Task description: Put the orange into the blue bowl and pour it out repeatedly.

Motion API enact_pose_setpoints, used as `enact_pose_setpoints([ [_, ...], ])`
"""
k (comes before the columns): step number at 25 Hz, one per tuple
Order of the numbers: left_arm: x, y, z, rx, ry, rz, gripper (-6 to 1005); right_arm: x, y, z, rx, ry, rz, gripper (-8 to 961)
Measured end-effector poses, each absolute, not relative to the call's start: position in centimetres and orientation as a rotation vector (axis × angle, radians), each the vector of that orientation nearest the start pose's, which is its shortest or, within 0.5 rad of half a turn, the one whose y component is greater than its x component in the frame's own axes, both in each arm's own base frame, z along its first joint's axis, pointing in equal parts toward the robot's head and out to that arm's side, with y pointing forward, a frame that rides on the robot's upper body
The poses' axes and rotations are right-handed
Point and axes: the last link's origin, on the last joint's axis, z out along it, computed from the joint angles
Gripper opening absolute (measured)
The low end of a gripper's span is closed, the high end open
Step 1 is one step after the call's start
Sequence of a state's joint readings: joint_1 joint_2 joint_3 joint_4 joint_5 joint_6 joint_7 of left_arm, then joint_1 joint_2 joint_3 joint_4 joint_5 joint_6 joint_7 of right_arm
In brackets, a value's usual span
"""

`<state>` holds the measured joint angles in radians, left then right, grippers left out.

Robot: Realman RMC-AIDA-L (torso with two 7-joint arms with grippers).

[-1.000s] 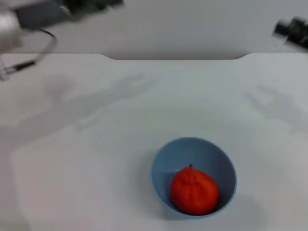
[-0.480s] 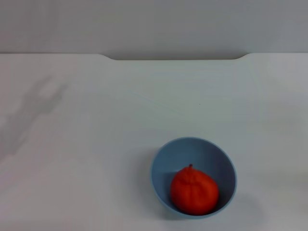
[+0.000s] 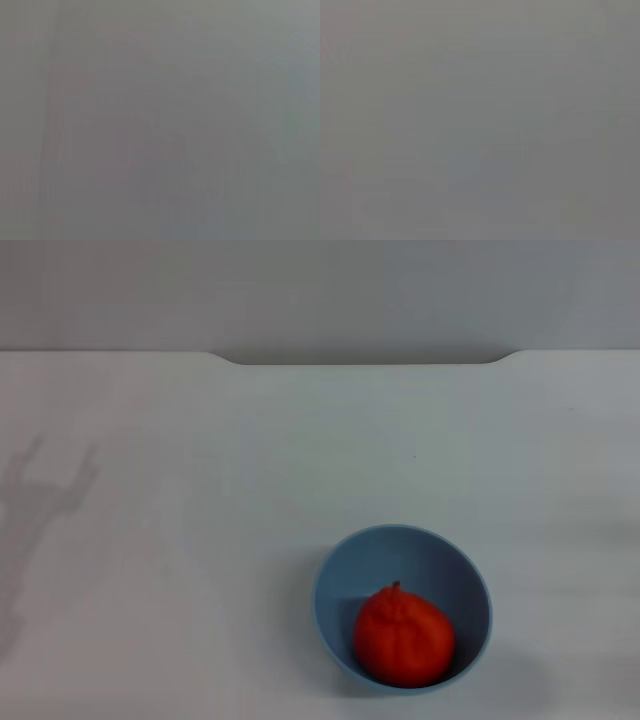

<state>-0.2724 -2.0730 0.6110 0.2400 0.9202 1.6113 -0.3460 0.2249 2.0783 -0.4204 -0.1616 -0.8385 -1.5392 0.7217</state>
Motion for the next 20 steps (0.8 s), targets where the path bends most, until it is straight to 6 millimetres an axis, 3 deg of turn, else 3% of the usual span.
enact_pose_setpoints([
  [5, -33.7, 26.6, 5.0, -1.489, -0.051, -0.717, 712, 38.3, 24.0, 6.8, -1.154, 0.517, 0.891, 530],
  [20, -33.5, 25.8, 3.5, -1.509, -0.109, -0.757, 708, 37.2, 24.6, 4.8, -1.169, 0.596, 0.977, 529],
])
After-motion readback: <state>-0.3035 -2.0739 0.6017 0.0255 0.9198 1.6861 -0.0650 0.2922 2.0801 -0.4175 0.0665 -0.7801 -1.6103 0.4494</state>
